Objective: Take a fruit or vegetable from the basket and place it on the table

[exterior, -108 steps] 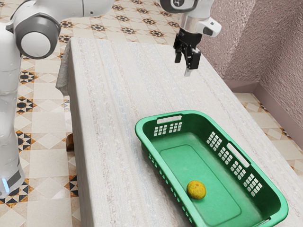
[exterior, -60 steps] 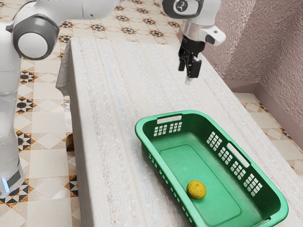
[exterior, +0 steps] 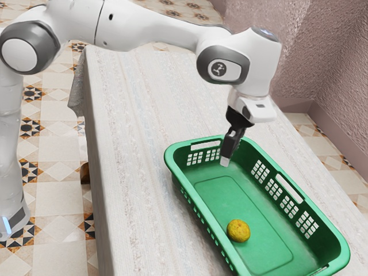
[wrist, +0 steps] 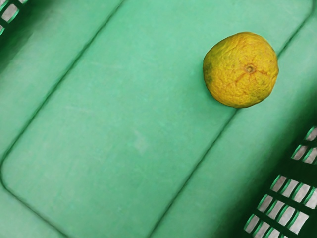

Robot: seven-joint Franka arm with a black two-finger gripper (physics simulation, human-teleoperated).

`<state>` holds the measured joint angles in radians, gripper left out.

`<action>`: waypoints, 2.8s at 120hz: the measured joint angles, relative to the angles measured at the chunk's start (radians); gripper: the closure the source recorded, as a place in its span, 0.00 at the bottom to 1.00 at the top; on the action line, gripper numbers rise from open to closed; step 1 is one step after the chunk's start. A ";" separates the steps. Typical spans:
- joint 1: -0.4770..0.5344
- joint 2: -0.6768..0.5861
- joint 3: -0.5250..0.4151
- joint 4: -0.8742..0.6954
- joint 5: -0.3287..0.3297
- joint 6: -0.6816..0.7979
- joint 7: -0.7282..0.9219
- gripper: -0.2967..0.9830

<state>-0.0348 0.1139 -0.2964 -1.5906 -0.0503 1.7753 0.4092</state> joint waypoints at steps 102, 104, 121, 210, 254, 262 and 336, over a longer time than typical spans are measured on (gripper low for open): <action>0.013 0.033 -0.146 -0.272 -0.097 0.559 0.222 0.24; 0.015 0.034 -0.146 -0.276 -0.097 0.563 0.224 0.24; 0.034 0.044 -0.143 -0.309 -0.099 0.597 0.240 0.24; 0.021 0.103 -0.163 -0.315 -0.098 0.720 0.284 0.24; 0.019 0.141 -0.180 -0.315 -0.099 0.766 0.292 0.24; 0.020 0.145 -0.180 -0.315 -0.099 0.770 0.293 0.24; 0.018 0.156 -0.175 -0.317 -0.084 0.748 0.294 0.27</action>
<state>-0.0164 0.2704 -0.4713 -1.9071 -0.1343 2.5231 0.7030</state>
